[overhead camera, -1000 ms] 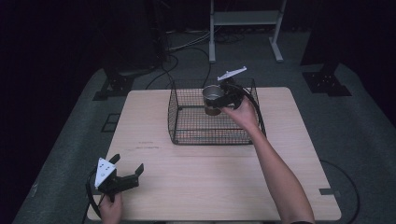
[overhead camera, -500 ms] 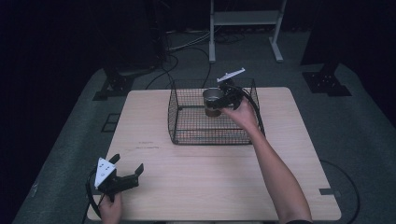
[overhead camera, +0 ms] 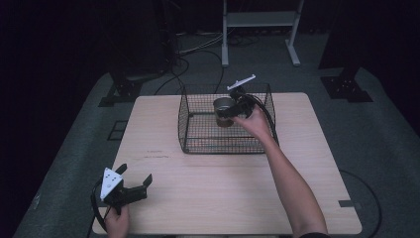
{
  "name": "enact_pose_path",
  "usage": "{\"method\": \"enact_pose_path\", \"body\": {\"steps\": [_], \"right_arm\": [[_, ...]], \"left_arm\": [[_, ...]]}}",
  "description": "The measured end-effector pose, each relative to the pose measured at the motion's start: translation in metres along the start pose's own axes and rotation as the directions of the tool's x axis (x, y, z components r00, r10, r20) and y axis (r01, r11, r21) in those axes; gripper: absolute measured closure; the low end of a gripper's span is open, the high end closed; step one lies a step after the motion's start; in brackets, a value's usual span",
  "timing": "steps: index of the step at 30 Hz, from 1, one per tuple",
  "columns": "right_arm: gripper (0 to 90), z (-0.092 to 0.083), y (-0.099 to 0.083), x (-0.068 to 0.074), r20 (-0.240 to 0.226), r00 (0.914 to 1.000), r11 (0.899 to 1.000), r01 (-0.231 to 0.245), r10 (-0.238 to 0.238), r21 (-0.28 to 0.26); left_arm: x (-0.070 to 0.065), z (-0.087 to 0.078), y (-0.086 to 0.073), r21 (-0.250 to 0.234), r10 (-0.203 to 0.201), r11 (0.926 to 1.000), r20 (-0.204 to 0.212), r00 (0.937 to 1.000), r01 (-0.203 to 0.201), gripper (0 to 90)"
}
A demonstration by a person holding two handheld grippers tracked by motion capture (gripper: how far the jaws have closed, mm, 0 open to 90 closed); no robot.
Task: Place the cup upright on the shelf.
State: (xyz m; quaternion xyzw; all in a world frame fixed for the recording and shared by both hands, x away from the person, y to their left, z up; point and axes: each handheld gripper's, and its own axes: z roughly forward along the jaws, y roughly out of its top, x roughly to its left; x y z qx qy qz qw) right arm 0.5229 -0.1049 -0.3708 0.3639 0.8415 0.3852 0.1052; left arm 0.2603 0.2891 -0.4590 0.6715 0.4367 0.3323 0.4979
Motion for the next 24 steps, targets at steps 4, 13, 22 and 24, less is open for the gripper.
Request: {"method": "enact_pose_path", "body": {"steps": [4, 13, 22, 24], "right_arm": [[17.6, 0.003, -0.001, 0.000, -0.023, 0.9997, 1.000, -0.012, 0.012, -0.003], [17.5, 0.010, -0.002, 0.002, -0.017, 0.9998, 1.000, 0.005, -0.004, 0.022], [17.5, 0.022, -0.008, -0.005, -0.008, 1.0000, 0.997, -0.002, 0.003, 0.077], [17.5, 0.024, -0.009, -0.006, -0.009, 0.9999, 0.997, -0.008, 0.009, 0.081]], "left_arm": [[0.001, -0.001, 0.000, -0.003, -0.001, 1.0000, -0.003, 1.0000, 0.001, 0.0], [0.001, -0.001, 0.000, -0.001, 0.003, 1.0000, -0.001, 1.0000, -0.003, 0.0], [0.002, -0.003, 0.001, -0.007, 0.002, 1.0000, -0.006, 1.0000, -0.002, 0.0], [0.002, -0.003, 0.001, -0.007, 0.002, 1.0000, -0.007, 1.0000, -0.002, 0.0]]}}
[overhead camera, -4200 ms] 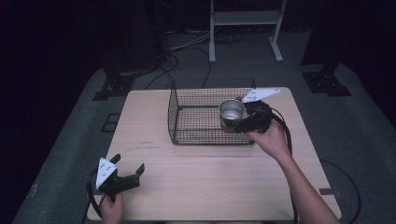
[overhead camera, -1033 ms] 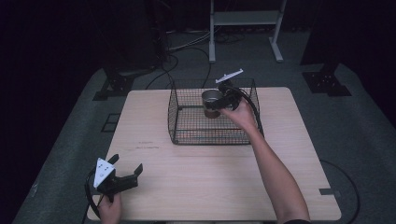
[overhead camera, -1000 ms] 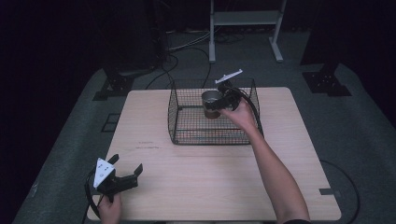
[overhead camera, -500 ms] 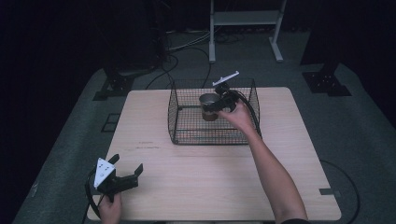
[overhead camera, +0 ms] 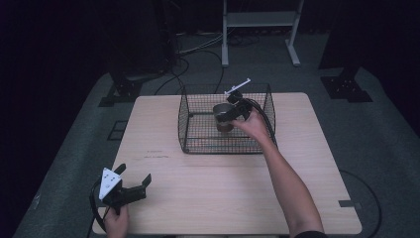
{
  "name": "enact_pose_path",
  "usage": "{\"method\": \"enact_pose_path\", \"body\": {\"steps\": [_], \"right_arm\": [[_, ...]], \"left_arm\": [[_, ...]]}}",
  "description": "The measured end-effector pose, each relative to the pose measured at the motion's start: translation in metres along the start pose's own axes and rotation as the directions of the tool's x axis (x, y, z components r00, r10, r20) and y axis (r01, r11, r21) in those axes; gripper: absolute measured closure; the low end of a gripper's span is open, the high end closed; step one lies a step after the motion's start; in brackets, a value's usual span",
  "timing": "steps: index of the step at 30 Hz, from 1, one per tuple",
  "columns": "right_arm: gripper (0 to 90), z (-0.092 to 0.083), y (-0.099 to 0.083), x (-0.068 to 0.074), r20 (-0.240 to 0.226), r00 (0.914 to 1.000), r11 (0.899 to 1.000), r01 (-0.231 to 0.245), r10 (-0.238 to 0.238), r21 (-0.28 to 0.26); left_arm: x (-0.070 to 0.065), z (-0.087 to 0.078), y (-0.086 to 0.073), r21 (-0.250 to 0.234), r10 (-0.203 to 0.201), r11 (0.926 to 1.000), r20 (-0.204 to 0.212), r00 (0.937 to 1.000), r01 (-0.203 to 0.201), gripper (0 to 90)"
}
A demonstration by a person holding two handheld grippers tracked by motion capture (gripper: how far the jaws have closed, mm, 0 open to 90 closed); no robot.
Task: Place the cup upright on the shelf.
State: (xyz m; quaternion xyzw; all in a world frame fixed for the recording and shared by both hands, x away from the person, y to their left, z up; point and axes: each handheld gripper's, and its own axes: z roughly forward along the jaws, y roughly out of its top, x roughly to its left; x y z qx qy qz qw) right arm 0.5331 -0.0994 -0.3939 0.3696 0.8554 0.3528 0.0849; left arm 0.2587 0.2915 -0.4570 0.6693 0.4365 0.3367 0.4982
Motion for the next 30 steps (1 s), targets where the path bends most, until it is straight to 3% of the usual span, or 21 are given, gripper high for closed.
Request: {"method": "enact_pose_path", "body": {"steps": [5, 20, 30], "right_arm": [[17.6, 0.008, -0.004, -0.005, 0.001, 1.0000, 0.999, -0.001, 0.001, 0.050], [17.3, 0.021, -0.008, -0.006, 0.009, 0.9995, 0.993, 0.030, -0.032, 0.115], [16.1, 0.020, -0.010, -0.005, 0.011, 0.9991, 0.993, 0.038, -0.040, 0.116]], "left_arm": [[0.001, 0.000, 0.000, 0.000, -0.004, 1.0000, 0.003, 1.0000, 0.004, 0.0], [0.001, 0.000, 0.000, -0.002, 0.001, 1.0000, 0.001, 1.0000, -0.001, 0.0], [0.000, 0.000, 0.000, -0.002, 0.000, 1.0000, -0.001, 1.0000, 0.000, 0.0]]}}
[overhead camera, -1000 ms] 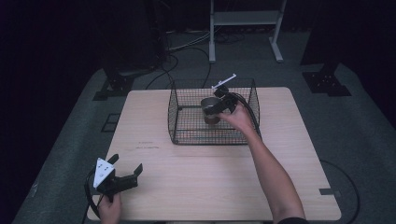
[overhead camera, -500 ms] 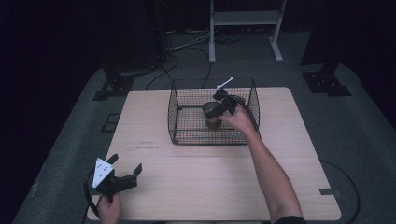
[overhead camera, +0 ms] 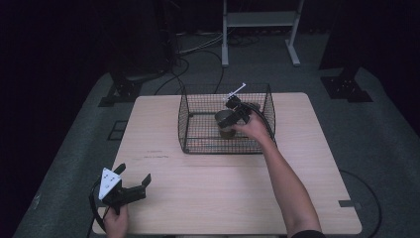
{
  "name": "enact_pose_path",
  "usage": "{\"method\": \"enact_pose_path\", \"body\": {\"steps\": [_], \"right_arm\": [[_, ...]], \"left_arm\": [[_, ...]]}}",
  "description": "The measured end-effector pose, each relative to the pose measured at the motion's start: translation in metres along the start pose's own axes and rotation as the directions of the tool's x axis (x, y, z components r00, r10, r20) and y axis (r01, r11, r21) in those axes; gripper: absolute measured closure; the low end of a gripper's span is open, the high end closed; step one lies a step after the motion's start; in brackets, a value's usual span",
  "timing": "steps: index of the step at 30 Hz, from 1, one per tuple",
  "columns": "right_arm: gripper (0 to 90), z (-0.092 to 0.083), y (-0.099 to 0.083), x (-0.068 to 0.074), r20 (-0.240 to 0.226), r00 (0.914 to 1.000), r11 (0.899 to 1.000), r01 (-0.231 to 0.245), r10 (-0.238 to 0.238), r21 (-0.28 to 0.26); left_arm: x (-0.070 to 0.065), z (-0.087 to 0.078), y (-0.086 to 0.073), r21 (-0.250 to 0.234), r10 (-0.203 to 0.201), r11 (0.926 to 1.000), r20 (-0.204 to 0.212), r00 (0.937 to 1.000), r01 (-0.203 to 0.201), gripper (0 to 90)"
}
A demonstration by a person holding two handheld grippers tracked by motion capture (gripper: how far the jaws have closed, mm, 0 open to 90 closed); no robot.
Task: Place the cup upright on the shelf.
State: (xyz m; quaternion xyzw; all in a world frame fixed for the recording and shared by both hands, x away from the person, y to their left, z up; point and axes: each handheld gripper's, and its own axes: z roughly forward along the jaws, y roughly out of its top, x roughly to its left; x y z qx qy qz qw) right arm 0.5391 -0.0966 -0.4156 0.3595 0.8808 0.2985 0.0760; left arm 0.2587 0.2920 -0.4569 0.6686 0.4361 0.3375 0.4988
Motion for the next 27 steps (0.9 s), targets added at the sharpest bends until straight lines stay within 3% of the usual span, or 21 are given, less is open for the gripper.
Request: {"method": "enact_pose_path", "body": {"steps": [27], "right_arm": [[12.2, -0.0023, 0.0002, 0.0046, 0.020, 0.9994, 0.999, 0.027, -0.027, 0.021]], "left_arm": [[0.0006, -0.0005, 0.0011, -0.012, -0.010, 0.9999, -0.003, 0.9999, 0.010, 0.0]]}}
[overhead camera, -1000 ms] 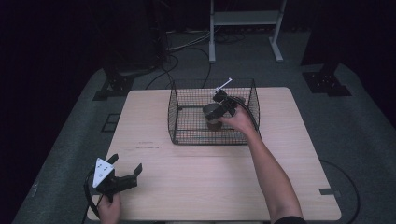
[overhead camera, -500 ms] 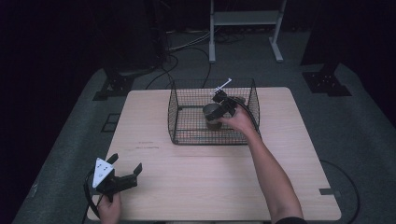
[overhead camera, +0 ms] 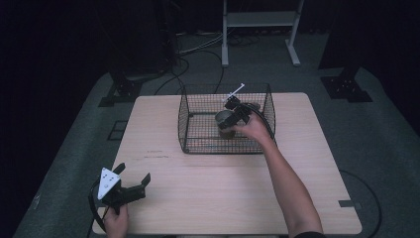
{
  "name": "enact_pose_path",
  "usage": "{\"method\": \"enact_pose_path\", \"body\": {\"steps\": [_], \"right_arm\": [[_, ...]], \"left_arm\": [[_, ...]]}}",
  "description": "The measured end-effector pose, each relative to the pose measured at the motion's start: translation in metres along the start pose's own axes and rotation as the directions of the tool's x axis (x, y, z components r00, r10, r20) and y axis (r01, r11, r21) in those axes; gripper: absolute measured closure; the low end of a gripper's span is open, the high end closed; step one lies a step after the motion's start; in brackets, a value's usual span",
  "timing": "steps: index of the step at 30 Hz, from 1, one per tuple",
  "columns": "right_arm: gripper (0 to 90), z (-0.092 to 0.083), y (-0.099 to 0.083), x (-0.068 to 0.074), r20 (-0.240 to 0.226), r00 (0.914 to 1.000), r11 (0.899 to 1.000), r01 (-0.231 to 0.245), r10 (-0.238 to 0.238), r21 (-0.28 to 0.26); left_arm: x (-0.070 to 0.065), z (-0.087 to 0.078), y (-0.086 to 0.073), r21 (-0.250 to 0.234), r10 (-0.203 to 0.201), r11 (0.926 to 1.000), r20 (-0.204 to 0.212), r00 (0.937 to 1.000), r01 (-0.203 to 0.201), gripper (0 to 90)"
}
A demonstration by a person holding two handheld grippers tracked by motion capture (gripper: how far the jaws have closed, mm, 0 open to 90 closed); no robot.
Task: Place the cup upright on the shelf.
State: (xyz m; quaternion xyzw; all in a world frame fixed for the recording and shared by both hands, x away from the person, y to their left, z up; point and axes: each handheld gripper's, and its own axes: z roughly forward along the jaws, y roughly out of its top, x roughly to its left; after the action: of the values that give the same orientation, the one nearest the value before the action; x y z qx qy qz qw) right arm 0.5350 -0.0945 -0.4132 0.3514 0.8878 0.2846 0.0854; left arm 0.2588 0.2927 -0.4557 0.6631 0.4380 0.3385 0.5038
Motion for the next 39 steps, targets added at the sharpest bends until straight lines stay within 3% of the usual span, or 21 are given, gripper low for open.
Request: {"method": "enact_pose_path", "body": {"steps": [24, 33, 39], "right_arm": [[6.7, -0.004, -0.002, -0.001, -0.017, 0.9998, 1.000, 0.009, -0.009, -0.016], [5.5, -0.018, -0.003, -0.002, -0.022, 0.9995, 0.997, -0.026, 0.024, -0.075], [5.5, -0.027, -0.002, -0.001, -0.020, 0.9996, 0.995, -0.022, 0.020, -0.101]], "left_arm": [[0.000, 0.006, 0.001, 0.002, 0.005, 1.0000, 0.004, 1.0000, -0.005, 0.0], [-0.001, 0.005, 0.002, 0.001, 0.006, 1.0000, 0.007, 1.0000, -0.006, 0.0], [-0.001, 0.004, 0.001, 0.002, 0.006, 1.0000, 0.007, 1.0000, -0.006, 0.0]]}}
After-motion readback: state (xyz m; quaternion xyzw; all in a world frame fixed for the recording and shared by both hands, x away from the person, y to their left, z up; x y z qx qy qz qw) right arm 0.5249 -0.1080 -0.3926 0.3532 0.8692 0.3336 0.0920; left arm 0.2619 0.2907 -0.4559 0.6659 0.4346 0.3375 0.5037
